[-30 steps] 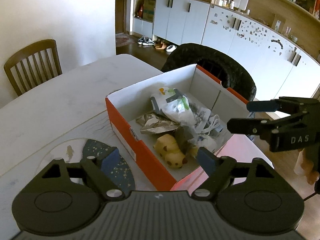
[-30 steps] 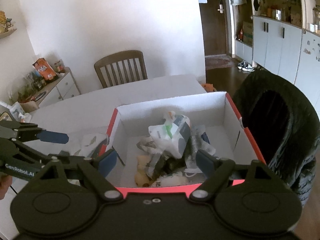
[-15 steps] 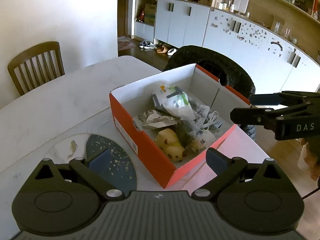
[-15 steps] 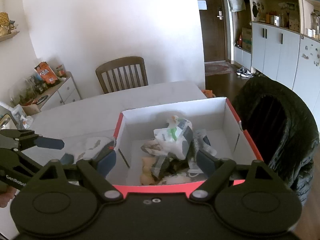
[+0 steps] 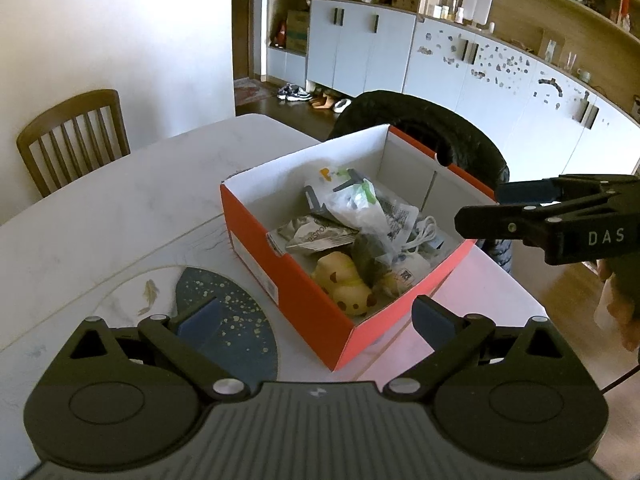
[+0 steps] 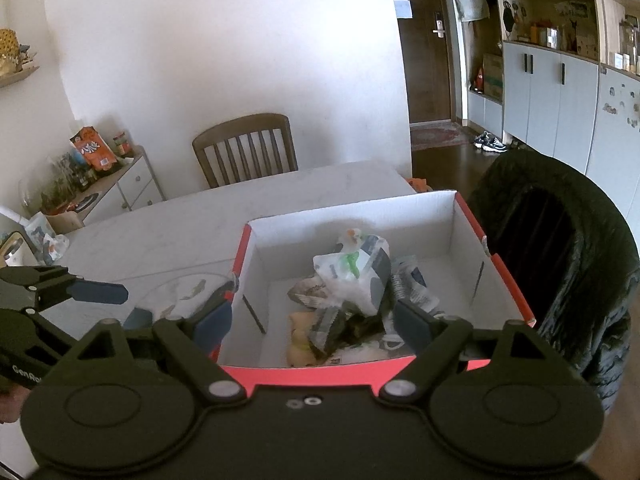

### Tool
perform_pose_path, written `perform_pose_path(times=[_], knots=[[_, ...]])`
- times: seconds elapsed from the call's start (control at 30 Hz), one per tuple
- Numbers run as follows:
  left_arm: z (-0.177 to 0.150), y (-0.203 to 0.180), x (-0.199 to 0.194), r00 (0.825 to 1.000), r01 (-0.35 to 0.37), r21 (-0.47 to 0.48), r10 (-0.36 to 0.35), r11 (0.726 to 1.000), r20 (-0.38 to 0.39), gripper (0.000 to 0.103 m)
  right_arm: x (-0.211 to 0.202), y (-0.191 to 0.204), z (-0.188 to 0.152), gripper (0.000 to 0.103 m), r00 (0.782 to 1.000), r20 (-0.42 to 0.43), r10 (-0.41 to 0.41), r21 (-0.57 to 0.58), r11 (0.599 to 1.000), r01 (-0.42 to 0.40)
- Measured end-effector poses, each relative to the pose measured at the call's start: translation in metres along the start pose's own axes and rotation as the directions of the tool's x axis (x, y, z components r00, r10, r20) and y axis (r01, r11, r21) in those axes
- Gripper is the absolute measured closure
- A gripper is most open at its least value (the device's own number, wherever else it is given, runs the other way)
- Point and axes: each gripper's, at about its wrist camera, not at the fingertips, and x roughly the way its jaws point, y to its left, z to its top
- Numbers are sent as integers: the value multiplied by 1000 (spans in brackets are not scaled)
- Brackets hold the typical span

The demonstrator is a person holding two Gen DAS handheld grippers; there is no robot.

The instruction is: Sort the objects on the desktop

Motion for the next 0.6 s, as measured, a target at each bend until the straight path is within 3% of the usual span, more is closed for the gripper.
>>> perform_pose_path(times=[0.6], knots=[[-7,-4,8,999,27,-7,-28,1000,-41,1,6,2,-5,15,999,-34,-15,1,1000,15]])
